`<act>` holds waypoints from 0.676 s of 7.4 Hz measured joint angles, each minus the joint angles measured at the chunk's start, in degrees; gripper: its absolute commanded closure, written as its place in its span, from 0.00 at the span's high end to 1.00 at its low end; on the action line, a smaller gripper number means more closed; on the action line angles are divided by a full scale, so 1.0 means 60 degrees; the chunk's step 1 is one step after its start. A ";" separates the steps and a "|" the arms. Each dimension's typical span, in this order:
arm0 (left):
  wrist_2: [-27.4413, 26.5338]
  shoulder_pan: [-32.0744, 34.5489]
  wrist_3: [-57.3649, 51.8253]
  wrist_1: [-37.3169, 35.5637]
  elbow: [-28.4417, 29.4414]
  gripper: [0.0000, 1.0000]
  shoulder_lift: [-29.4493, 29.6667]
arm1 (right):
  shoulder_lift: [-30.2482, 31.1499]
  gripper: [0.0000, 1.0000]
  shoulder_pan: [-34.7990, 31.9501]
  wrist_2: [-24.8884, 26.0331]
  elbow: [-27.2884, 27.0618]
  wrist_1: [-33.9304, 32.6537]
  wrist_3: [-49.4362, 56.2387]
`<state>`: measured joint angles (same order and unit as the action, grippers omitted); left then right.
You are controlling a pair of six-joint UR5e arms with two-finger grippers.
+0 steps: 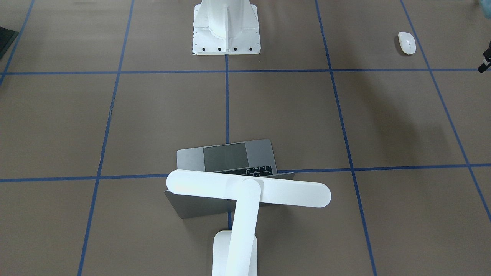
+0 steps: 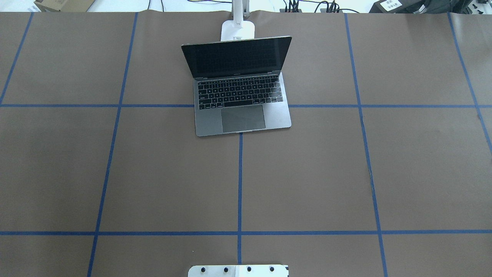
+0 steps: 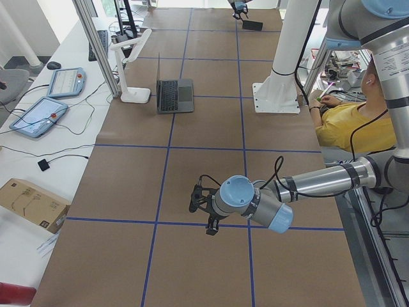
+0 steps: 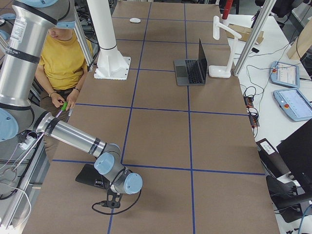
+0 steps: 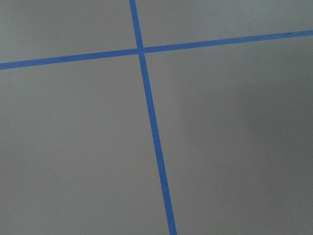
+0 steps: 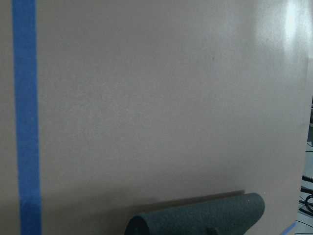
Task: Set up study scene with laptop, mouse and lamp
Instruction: 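Carry the mouse pad with the right gripper toward the table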
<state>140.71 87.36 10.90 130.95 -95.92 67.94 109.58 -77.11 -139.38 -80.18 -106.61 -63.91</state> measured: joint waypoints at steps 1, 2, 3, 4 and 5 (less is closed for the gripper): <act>0.0000 0.0000 0.0000 0.0000 -0.0004 1.00 0.0000 | -0.0013 0.00 0.0041 -0.0032 -0.0028 -0.0006 -0.0029; 0.0000 0.0000 0.0000 0.0000 -0.0007 1.00 0.0000 | -0.0045 0.00 0.0075 -0.0082 -0.0088 -0.0035 -0.0060; 0.0000 0.0000 0.0000 0.0000 -0.0009 1.00 0.0000 | -0.0090 0.00 0.0108 -0.0130 -0.0147 -0.0077 -0.0084; 0.0000 0.0000 0.0000 0.0000 -0.0009 1.00 0.0000 | -0.0121 0.00 0.0141 -0.0131 -0.0290 -0.0185 -0.0098; 0.0000 0.0000 0.0000 -0.0003 -0.0009 1.00 0.0003 | -0.0134 0.00 0.0165 -0.0091 -0.0665 -0.0488 -0.0104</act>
<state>140.71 87.36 10.90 130.94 -95.98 67.96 108.77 -76.12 -139.93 -84.17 -109.54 -64.53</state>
